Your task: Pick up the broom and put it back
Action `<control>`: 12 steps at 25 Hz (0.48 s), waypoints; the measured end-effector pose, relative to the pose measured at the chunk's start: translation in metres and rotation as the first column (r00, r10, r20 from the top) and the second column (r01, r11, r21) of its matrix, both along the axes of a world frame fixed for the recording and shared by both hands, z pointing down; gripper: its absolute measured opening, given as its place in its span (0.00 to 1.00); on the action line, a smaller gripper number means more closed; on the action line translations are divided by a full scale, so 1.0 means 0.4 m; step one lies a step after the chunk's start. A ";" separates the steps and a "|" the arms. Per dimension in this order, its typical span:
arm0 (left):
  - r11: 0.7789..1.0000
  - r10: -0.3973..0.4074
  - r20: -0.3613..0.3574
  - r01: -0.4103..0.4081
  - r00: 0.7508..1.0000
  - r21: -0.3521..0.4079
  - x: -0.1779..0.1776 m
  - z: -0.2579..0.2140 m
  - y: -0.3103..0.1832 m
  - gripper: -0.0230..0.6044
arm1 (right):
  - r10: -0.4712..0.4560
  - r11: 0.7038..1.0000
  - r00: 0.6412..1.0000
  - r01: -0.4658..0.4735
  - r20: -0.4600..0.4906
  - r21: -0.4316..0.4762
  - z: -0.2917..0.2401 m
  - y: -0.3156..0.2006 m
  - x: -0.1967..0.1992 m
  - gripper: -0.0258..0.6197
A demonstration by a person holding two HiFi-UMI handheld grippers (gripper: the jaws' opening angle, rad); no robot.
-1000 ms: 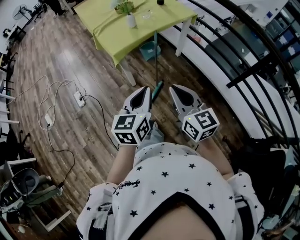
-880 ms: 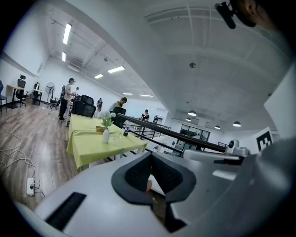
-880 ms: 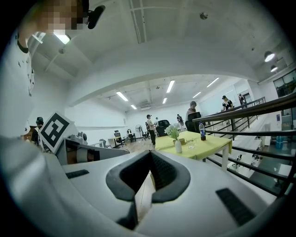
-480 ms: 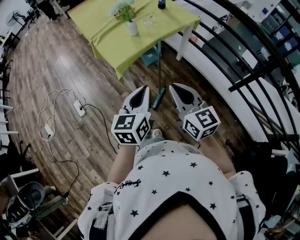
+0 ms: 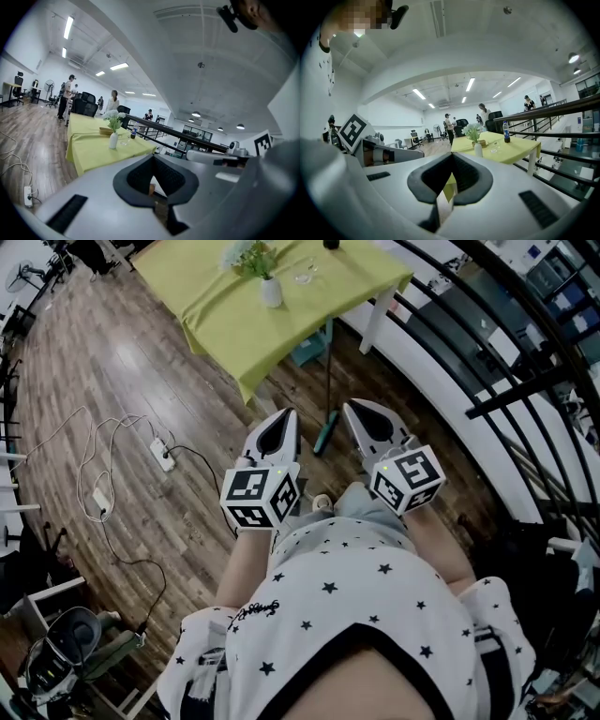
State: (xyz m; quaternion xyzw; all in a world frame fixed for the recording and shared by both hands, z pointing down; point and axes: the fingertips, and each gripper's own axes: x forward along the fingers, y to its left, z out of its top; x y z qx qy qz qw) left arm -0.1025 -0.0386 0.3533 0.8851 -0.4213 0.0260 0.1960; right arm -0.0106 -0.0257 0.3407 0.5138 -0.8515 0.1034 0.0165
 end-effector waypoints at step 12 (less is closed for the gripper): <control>0.997 -0.053 -0.010 0.052 0.999 -0.057 0.011 0.062 -0.123 0.05 | -0.014 1.000 1.000 0.014 -0.019 -0.025 0.054 -0.182 0.060 0.03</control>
